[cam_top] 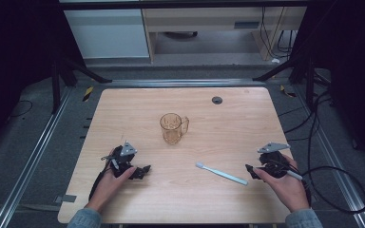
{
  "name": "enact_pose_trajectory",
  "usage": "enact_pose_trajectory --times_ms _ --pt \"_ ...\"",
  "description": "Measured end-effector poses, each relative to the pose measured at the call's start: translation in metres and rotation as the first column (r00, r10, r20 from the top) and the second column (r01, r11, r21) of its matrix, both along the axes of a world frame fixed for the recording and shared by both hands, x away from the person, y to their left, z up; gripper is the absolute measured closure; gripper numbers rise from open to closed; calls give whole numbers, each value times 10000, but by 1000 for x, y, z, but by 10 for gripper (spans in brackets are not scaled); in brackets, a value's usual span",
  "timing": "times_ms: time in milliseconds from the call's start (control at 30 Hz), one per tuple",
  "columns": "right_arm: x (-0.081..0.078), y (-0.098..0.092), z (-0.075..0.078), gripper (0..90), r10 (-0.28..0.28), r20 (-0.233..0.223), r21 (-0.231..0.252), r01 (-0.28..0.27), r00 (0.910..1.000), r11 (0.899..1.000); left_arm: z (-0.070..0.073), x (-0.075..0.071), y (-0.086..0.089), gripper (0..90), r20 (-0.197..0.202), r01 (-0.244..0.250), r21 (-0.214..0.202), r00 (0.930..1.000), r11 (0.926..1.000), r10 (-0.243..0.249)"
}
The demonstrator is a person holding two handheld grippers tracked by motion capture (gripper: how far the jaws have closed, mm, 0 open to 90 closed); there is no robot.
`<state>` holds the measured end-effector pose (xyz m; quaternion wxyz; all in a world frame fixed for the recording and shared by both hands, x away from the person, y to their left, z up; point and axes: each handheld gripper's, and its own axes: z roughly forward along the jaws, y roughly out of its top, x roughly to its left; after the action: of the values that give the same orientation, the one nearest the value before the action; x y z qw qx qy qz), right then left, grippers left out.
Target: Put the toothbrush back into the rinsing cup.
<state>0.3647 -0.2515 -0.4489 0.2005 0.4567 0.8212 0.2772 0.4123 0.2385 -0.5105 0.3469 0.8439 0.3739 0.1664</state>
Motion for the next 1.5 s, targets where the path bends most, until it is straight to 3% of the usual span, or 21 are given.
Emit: enact_pose_trajectory --times_ms 100,233,433,600,633,767,800,833,867,967,1267,1367,1433,1500 --pt "0 6 7 298 469 -131 -254 -472 9988 9986 0 0 0 0 0 1 2 10000 10000 -1" --pt "0 18 15 350 1371 -371 -497 -1389 9899 9891 0 0 0 0 0 0 4 10000 10000 0" --pt "4 32 23 380 1931 -333 -626 -1948 9806 9788 0 0 0 0 0 2 5 10000 10000 -2" --pt "12 47 27 405 2451 -712 -839 -2507 9669 9644 0 0 0 0 -1 -1 2 10000 10000 1" --pt "14 54 27 409 2630 -884 -953 -2710 9607 9579 0 0 0 0 -3 2 4 10000 10000 -2" --pt "17 63 27 398 2835 -1097 -1206 -2959 9527 9476 0 0 0 0 -6 0 6 10000 10000 0" --pt "18 67 27 389 2922 -1158 -1294 -3061 9493 9432 0 0 0 0 -3 -1 3 10000 10000 1" --pt "18 74 25 374 3118 -1314 -1491 -3297 9410 9322 0 0 0 0 -4 0 2 10000 10000 0" --pt "18 74 25 374 3118 -1314 -1491 -3297 9410 9322 0 0 0 0 -4 1 5 10000 10000 -1" --pt "17 86 22 349 3379 -1491 -1671 -3605 9293 9176 0 0 0 0 -5 3 4 10000 10000 -3" --pt "23 102 22 299 3703 -1854 -1746 -4013 9102 8992 0 0 0 0 -3 6 -13 10000 10000 -6" --pt "25 104 22 317 3738 -1931 -1821 -4074 9072 8949 0 0 0 0 -1 4 -12 10000 10000 -4" --pt "28 108 22 351 3859 -1956 -1959 -4215 9016 8854 0 0 0 0 1 4 -14 10000 10000 -4" --pt "30 110 22 374 3888 -2035 -1916 -4260 8986 8842 0 0 0 0 1 4 -13 10000 10000 -4"
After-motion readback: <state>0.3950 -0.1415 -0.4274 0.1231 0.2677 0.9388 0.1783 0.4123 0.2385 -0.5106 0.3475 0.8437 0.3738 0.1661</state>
